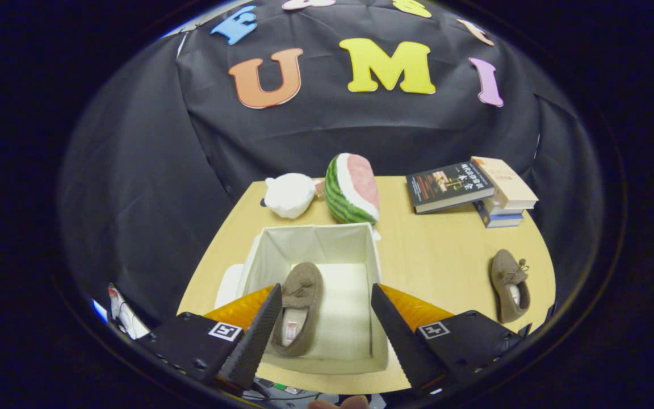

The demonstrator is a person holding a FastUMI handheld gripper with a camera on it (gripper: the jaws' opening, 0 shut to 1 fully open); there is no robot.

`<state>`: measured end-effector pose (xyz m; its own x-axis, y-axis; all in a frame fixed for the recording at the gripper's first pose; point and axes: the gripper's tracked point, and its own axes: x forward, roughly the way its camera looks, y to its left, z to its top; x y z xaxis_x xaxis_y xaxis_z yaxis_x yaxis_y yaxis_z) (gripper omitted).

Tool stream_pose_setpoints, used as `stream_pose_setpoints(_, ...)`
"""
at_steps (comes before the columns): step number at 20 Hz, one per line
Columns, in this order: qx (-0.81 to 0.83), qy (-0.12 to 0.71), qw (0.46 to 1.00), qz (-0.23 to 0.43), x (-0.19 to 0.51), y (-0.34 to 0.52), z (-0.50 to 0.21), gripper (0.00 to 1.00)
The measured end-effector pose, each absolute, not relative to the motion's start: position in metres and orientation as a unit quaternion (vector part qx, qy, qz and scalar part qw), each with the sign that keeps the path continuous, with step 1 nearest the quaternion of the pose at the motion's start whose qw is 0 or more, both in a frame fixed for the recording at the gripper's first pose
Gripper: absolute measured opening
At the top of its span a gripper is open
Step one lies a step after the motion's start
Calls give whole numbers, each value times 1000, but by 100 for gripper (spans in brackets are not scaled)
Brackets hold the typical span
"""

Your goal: Open the storage box then place both shoes into the box .Put the left shoe in first, then the right shoe, with the right side of both shoes facing outward in a uniform manner.

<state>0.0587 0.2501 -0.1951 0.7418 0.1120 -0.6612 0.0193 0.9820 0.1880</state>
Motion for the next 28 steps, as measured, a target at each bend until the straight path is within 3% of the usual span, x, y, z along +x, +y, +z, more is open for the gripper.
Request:
stream_pose_setpoints(6, 73, 295, 952, -15, 33, 133, -161, 96)
stream_pose_setpoints(11, 76, 286, 953, -59, 12, 13, -173, 96)
stream_pose_setpoints(18, 39, 337, 937, -80, -7, -109, -250, 96)
stream_pose_setpoints(28, 54, 437, 895, -70, 7, -159, -376, 97)
